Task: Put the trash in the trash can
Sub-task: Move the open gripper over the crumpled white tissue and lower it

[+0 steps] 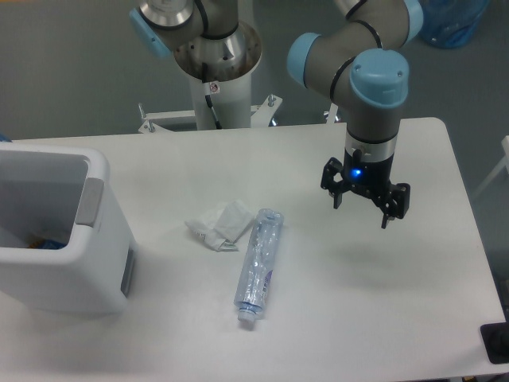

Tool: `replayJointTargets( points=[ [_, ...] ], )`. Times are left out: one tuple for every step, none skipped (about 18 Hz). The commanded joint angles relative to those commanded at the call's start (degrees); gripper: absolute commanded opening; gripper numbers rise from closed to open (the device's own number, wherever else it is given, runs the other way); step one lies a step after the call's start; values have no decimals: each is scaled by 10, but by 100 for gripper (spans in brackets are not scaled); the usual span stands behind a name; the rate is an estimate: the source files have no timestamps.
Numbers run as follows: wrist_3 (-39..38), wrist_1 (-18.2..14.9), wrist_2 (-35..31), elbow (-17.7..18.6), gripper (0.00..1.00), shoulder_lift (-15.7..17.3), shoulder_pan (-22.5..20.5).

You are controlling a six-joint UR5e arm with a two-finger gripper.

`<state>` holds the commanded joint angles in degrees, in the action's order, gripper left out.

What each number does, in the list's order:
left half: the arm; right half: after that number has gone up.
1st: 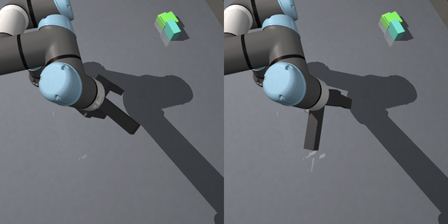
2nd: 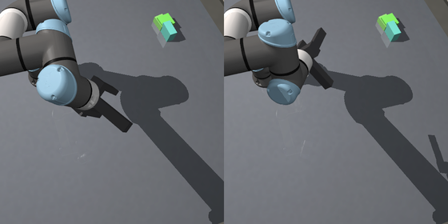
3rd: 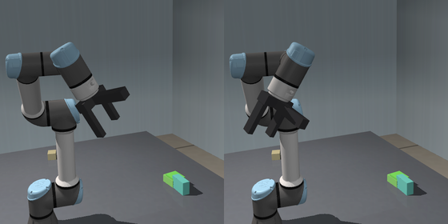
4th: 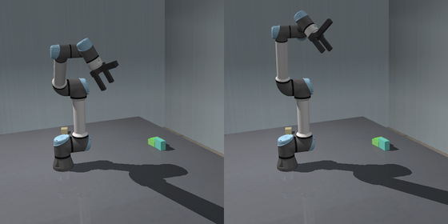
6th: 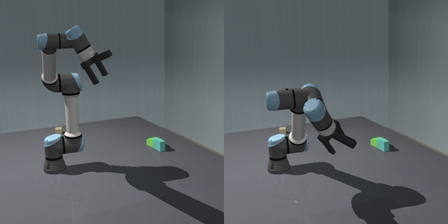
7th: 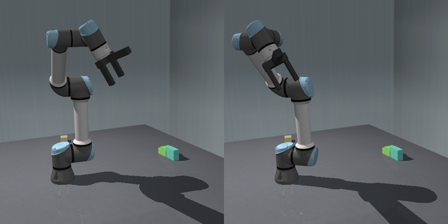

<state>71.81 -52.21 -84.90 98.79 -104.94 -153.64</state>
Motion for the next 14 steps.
replayJointTargets(
  points=[
    [0, 0, -1, 1, 100, 1, 3],
    [1, 0, 0, 4, 100, 2, 3],
    [1, 0, 1, 6, 100, 4, 3],
    [0, 0, 1, 10, 100, 5, 4],
    [0, 1, 3, 14, 100, 8, 4],
    [0, 1, 3, 17, 100, 9, 9],
    [0, 1, 3, 21, 100, 10, 14],
    [0, 1, 4, 29, 100, 10, 16],
    [0, 2, 7, 38, 100, 11, 18],
    [-2, 4, 13, 48, 100, 18, 22],
    [-8, 8, 19, 63, 100, 29, 25],
    [-14, 12, 23, 75, 100, 37, 27],
    [-18, 13, 25, 83, 100, 42, 35],
    [-17, 13, 25, 91, 100, 43, 44]
  ],
)
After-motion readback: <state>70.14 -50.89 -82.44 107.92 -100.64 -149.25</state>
